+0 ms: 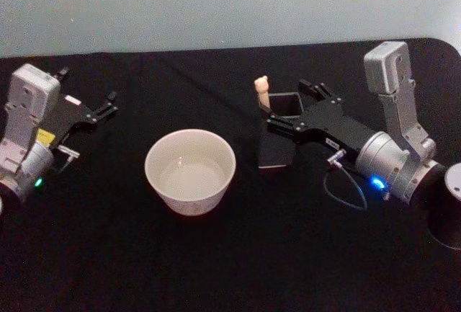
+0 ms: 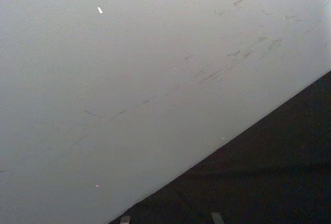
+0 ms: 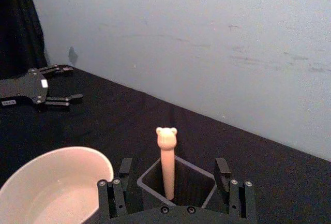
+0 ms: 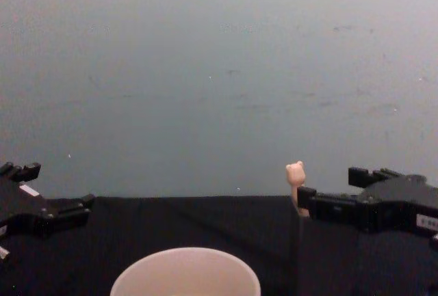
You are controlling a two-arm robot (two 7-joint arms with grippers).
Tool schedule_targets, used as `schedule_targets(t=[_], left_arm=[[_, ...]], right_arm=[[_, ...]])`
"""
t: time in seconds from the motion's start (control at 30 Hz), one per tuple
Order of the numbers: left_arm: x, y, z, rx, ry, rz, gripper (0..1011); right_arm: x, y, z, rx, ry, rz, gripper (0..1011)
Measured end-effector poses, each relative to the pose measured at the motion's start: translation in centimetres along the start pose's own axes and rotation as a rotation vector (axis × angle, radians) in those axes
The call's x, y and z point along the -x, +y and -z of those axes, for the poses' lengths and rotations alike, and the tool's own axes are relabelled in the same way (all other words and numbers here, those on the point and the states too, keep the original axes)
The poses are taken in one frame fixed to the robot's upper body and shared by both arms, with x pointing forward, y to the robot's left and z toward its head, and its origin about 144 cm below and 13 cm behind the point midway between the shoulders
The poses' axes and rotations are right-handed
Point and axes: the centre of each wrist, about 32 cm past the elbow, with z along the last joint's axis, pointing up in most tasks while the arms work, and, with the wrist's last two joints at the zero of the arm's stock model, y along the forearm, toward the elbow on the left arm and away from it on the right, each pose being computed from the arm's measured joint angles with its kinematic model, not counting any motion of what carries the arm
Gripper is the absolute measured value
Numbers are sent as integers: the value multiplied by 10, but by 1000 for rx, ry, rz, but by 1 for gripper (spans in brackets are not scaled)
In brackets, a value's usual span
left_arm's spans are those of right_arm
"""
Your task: Pick up the stirring spoon with one hand, stir inside the cup, then place it back in its original position.
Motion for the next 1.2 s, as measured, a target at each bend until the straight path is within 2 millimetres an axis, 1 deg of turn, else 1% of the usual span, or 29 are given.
schedule_targets(t=[0.1,0.27,0.33,0.37,0.4,0.47,0.57,0.6,0.8,0.93,1.07,1.2], left_arm=[[0,0,0,0,0,0,1001],[0,0,0,0,0,0,1001],[0,0,0,0,0,0,1001],[0,0,0,0,0,0,1001],[0,0,0,0,0,0,1001],[0,0,0,0,0,0,1001],[0,0,0,0,0,0,1001],[0,0,0,0,0,0,1001],[0,0,0,0,0,0,1001],[0,0,0,0,0,0,1001],[0,0,0,0,0,0,1001],[0,0,0,0,0,0,1001]], right_arm=[[-2,0,-2,-26,-3,-6,1002],[-5,-3,-10,-121,-17,35,1003],[-8,-7,-12,-190,-37,113,1002],[-8,-7,-12,-190,-37,113,1002],[-9,-9,-11,-217,-64,190,1003],[-9,-9,-10,-218,-73,215,1002],[-11,-8,-3,-192,-91,293,1003],[-13,-7,3,-166,-93,318,1003],[-14,-4,25,-44,-80,346,1002],[-13,-2,36,20,-71,343,1002],[-13,1,44,76,-62,338,1002],[-13,1,44,74,-63,337,1002]])
